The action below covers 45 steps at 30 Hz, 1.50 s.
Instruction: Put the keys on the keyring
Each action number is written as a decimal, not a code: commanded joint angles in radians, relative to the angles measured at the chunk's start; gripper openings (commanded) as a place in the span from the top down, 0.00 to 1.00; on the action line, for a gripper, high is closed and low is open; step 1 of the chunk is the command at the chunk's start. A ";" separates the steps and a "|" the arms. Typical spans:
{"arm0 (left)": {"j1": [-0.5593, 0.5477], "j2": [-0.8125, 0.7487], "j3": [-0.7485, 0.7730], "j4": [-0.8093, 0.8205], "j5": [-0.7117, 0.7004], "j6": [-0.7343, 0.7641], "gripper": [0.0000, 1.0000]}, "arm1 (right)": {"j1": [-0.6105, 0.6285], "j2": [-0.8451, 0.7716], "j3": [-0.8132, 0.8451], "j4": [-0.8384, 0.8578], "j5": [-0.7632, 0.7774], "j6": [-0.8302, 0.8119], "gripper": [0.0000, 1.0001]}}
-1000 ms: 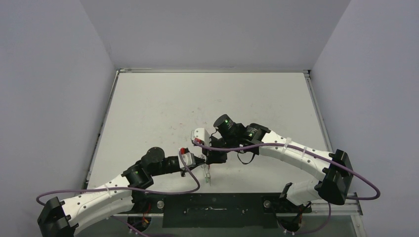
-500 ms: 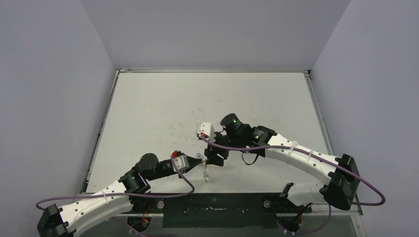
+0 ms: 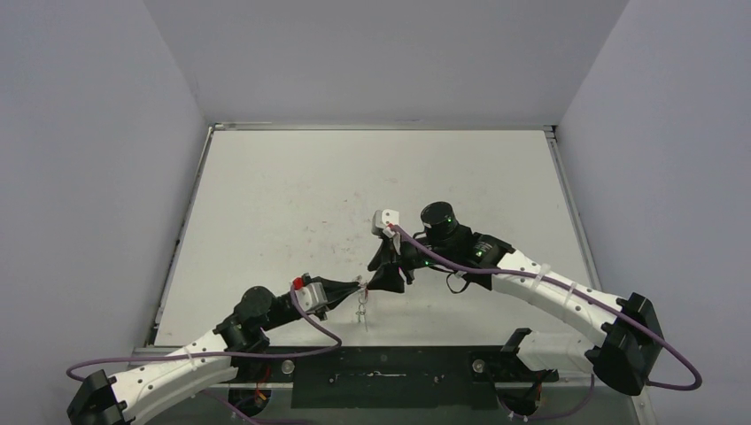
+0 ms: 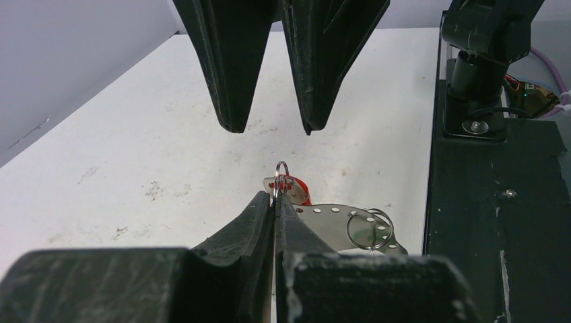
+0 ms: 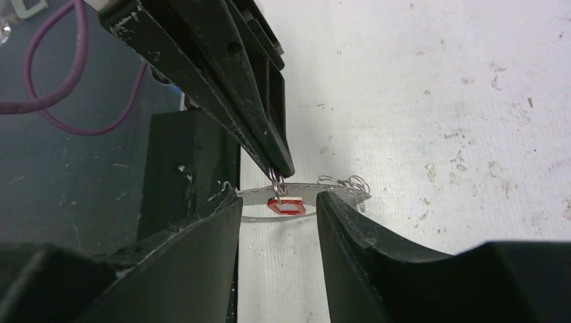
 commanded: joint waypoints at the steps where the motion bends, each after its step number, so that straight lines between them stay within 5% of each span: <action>1: 0.000 -0.004 0.004 0.155 -0.021 -0.021 1.00 | -0.002 -0.003 0.000 0.126 -0.072 0.045 0.56; 12: 0.001 -0.012 0.010 0.126 -0.014 -0.022 1.00 | -0.002 0.054 0.007 0.053 -0.063 -0.024 0.60; 20: 0.000 -0.014 0.016 0.117 -0.011 -0.020 1.00 | -0.002 0.077 0.013 0.041 -0.066 -0.031 0.88; 27: 0.000 -0.018 0.016 0.110 -0.011 -0.017 1.00 | -0.002 0.060 -0.002 0.031 -0.057 -0.038 0.99; 45: 0.000 -0.036 0.016 0.106 -0.014 -0.016 1.00 | -0.002 0.089 -0.030 0.010 -0.018 -0.072 1.00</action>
